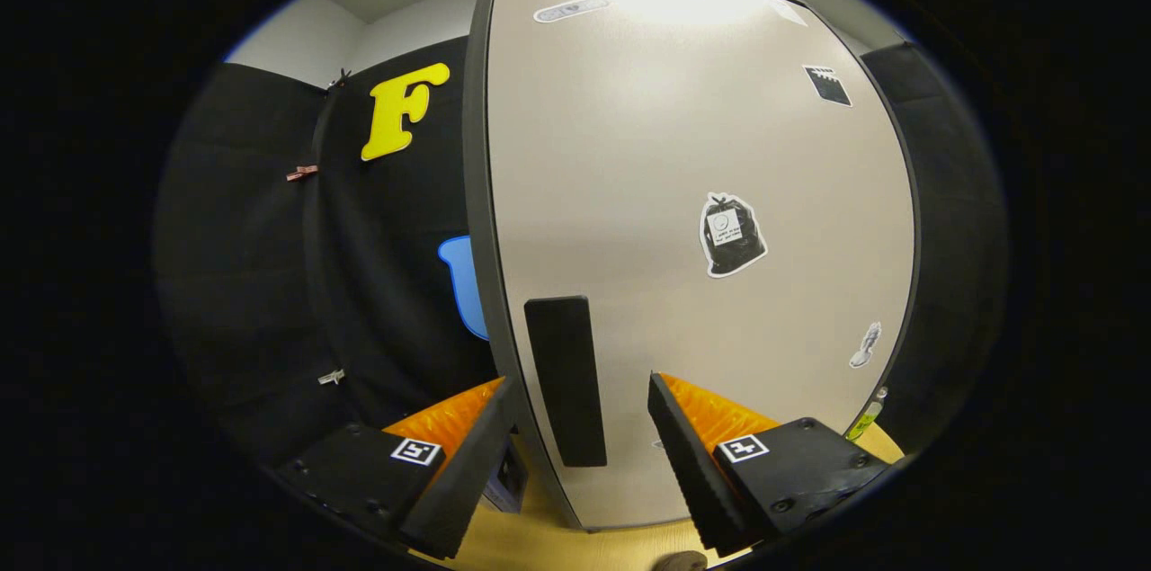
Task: Open the shoe cabinet door, grab the shoes and put them into the shoe cabinet, then close the shoe cabinet door.
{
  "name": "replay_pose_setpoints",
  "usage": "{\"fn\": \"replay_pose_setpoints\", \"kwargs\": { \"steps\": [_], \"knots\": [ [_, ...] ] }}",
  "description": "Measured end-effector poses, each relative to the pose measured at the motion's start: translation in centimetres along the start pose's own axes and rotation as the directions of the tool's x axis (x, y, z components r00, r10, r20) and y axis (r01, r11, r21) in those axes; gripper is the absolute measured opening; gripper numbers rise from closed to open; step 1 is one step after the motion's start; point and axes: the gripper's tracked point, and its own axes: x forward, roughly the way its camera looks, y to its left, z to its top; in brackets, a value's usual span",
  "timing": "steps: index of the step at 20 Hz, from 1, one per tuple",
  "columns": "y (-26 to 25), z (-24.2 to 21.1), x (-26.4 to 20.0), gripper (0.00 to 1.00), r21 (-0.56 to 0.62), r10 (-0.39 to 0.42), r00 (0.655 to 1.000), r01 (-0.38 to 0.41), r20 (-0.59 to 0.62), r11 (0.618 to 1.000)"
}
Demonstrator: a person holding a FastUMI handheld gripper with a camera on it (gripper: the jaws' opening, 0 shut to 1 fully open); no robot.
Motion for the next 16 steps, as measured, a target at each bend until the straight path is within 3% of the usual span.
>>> {"fn": "replay_pose_setpoints", "kwargs": {
  "steps": [2,3,4,13,14,16],
  "knots": [
    [-0.1,-0.2,0.7,0.94,0.000,-0.009,1.000,0.009,-0.003,1.000],
    [-0.2,-0.2,0.9,0.84,0.002,-0.014,1.000,0.014,-0.003,1.000],
    [-0.2,-0.3,1.2,0.69,0.002,-0.013,1.000,0.013,0.000,1.000],
    [0.4,-0.3,1.8,0.71,-0.030,-0.022,1.000,0.022,-0.007,0.999],
    [0.3,-0.8,1.6,0.35,-0.042,-0.042,0.999,0.042,0.003,0.998],
    [0.4,-0.8,1.7,0.35,-0.048,-0.050,0.999,0.051,0.003,0.998]
  ]
}}
